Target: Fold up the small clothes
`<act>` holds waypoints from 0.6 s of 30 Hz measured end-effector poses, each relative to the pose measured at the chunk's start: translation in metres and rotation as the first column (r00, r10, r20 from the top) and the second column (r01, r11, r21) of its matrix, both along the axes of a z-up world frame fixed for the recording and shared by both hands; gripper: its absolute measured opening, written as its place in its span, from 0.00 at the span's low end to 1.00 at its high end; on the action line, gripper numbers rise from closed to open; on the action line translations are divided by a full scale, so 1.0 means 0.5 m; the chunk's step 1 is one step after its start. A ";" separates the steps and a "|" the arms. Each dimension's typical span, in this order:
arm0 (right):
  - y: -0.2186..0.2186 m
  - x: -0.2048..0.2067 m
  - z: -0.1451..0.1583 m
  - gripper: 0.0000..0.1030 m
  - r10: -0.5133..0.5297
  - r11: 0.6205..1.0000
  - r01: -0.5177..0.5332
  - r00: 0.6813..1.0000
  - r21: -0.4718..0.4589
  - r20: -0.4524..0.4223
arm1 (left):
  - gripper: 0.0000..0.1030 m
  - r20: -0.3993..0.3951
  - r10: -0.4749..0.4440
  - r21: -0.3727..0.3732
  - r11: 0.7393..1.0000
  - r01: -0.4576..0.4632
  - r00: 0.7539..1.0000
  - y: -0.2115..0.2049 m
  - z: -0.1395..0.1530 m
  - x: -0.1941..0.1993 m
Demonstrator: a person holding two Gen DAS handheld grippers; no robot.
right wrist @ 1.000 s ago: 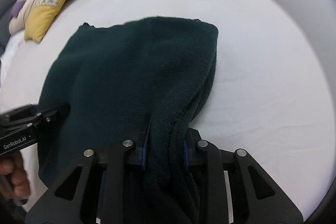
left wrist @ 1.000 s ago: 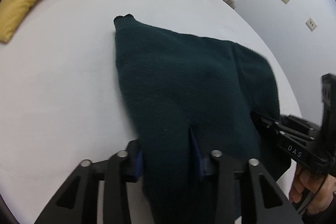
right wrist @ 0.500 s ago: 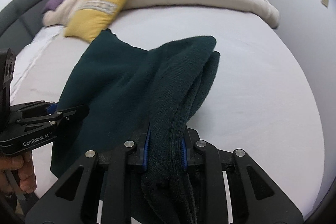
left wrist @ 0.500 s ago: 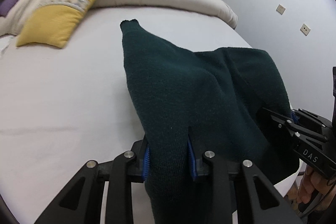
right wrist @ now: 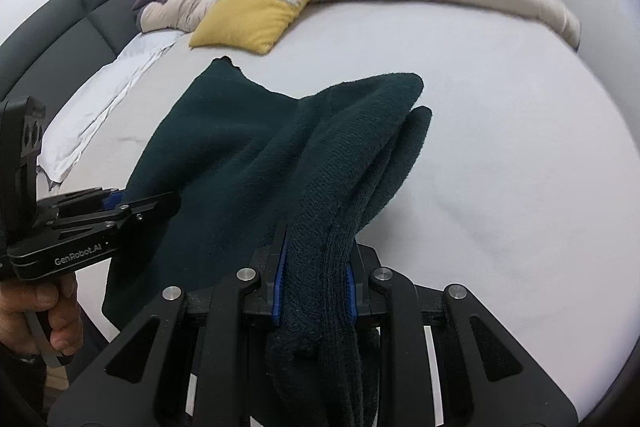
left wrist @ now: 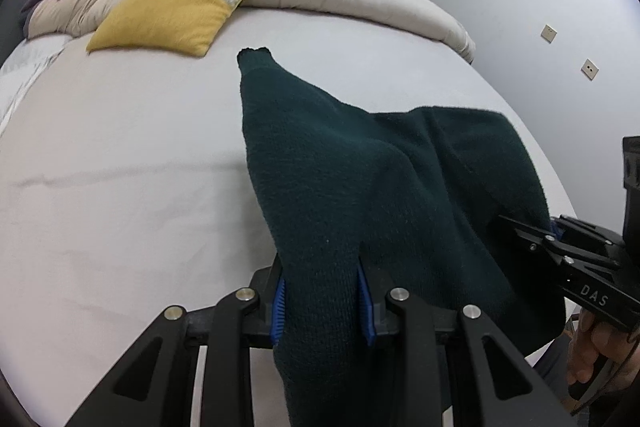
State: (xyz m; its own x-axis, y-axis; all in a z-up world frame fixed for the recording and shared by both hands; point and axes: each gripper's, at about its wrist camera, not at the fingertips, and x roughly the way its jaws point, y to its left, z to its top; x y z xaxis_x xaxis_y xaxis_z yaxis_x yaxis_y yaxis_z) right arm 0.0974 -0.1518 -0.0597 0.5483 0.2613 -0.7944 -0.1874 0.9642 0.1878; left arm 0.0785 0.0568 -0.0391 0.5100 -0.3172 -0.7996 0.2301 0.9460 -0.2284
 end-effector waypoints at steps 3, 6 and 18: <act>-0.001 0.017 -0.054 0.20 -0.009 0.999 0.010 0.999 0.032 -0.039 | 0.31 -0.027 0.008 0.000 1.000 -0.008 1.000 0.005 -0.032 -0.002; -0.011 0.040 -0.114 0.20 -0.024 0.998 0.029 0.996 0.059 -0.085 | 0.31 -0.082 0.011 0.013 1.000 -0.010 0.997 0.001 -0.081 0.019; -0.094 0.105 -0.284 0.38 -0.100 0.944 0.151 0.978 0.294 -0.181 | 0.59 -0.104 0.065 -0.015 0.998 -0.067 0.992 0.023 -0.152 0.030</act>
State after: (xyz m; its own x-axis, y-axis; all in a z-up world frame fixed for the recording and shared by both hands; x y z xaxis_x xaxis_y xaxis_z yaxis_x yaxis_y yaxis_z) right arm 0.1499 -0.1988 -0.2016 0.4635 0.4416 -0.7682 -0.0113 0.8698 0.4932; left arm 0.0936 0.0685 -0.1153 0.4450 -0.3006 -0.8436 0.1417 0.9538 -0.2650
